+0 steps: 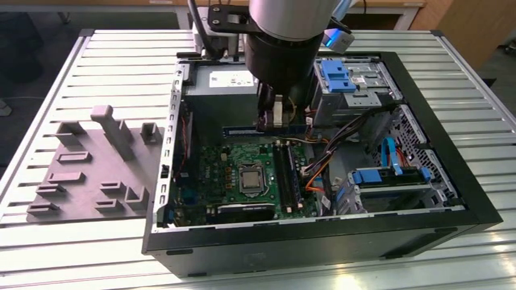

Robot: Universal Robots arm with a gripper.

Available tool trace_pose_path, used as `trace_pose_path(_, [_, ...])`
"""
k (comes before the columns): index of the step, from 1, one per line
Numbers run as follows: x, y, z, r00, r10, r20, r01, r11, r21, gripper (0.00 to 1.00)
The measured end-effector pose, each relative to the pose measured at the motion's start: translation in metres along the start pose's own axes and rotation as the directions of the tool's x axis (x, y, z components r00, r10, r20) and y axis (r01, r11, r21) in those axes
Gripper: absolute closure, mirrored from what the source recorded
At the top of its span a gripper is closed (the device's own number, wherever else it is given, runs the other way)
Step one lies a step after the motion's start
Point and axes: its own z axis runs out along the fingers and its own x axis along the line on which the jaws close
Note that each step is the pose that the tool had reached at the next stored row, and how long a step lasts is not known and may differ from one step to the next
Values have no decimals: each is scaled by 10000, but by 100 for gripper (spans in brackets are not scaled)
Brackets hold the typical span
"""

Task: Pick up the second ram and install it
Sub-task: 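Pick up the second ram and move it above second insertion slot, then insert the second ram into the second slot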

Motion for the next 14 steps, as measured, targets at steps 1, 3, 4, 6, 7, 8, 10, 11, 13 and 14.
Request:
trace_pose_path(1, [0, 1, 0, 10000, 1, 0, -1, 10000, -3, 88])
trace_pose_path(3, [0, 1, 0, 10000, 2, 0, -2, 10000, -6, 88])
trace_pose_path(4, [0, 1, 0, 10000, 2, 0, -2, 10000, -6, 88])
trace_pose_path(6, [0, 1, 0, 10000, 2, 0, -2, 10000, -7, 88])
trace_pose_path(7, [0, 0, 0, 10000, 1, 0, -1, 10000, -7, 88])
trace_pose_path(8, [0, 0, 0, 10000, 1, 0, -1, 10000, -7, 88])
trace_pose_path(10, [0, 0, 0, 10000, 2, 0, -2, 10000, -7, 88])
trace_pose_path(11, [0, 0, 0, 10000, 1, 0, -1, 10000, -7, 88])
trace_pose_path(13, [0, 0, 0, 10000, 4, 0, -4, 10000, -8, 88])
trace_pose_path(14, [0, 0, 1, 10000, 37, 3, -37, 10000, -5, 88])
